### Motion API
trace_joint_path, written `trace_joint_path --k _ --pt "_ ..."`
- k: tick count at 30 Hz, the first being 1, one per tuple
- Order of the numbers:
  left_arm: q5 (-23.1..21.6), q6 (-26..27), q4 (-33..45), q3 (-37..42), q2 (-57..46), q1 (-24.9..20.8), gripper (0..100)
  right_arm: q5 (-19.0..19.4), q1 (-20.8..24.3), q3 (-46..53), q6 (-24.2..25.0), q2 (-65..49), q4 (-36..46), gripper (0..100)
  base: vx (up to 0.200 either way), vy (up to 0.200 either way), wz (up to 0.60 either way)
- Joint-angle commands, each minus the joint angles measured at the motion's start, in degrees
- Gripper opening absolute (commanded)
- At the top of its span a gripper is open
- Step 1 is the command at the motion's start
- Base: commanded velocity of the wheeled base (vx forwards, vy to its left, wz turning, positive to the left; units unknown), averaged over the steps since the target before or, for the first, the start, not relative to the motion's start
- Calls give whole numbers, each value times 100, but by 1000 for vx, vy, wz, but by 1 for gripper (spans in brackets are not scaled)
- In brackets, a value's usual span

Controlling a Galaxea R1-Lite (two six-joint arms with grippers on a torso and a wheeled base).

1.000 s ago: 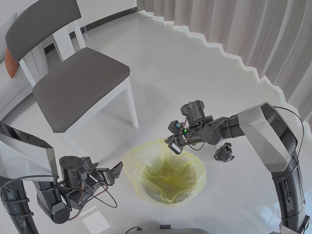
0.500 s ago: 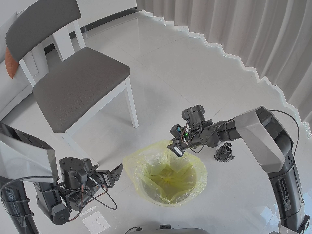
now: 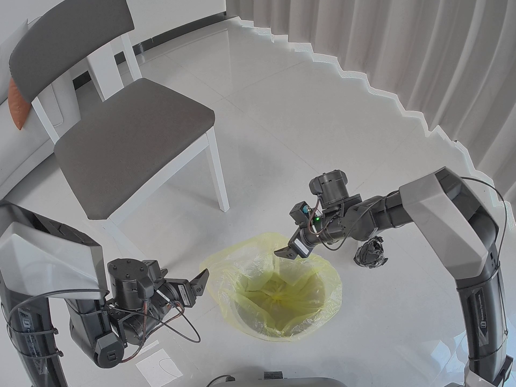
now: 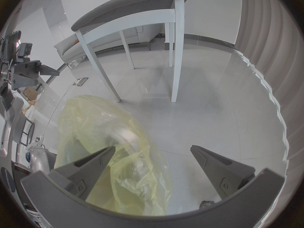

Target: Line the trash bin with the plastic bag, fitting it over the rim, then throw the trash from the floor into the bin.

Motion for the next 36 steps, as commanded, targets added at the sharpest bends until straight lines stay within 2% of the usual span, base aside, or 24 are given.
trace_joint_path --k 1,7,12,18,23,32,36 --pt "-126 211 -43 -279 195 1 100 69 -369 1344 203 -1231 -409 100 0 0 0" --pt "-390 317 -43 -534 537 19 100 377 -1055 2988 1135 -2374 -1314 100 0 0 0" --pt "-583 466 -25 -718 871 28 100 403 -1459 3928 1750 -2796 -1797 100 0 0 0" --pt "-592 941 1 -1395 1592 327 100 377 -1503 5053 1811 -2840 -2720 100 0 0 0" --pt "-627 994 379 -1747 1733 450 100 359 -1476 5677 1820 -2769 -3414 100 0 0 0" --pt "-680 1029 1196 -2529 1812 423 100 394 -1292 6328 1803 -2682 -3810 100 0 0 0" --pt "-680 1029 1249 -2582 1812 414 100 394 -1186 6407 1803 -2479 -4100 100 0 0 0"
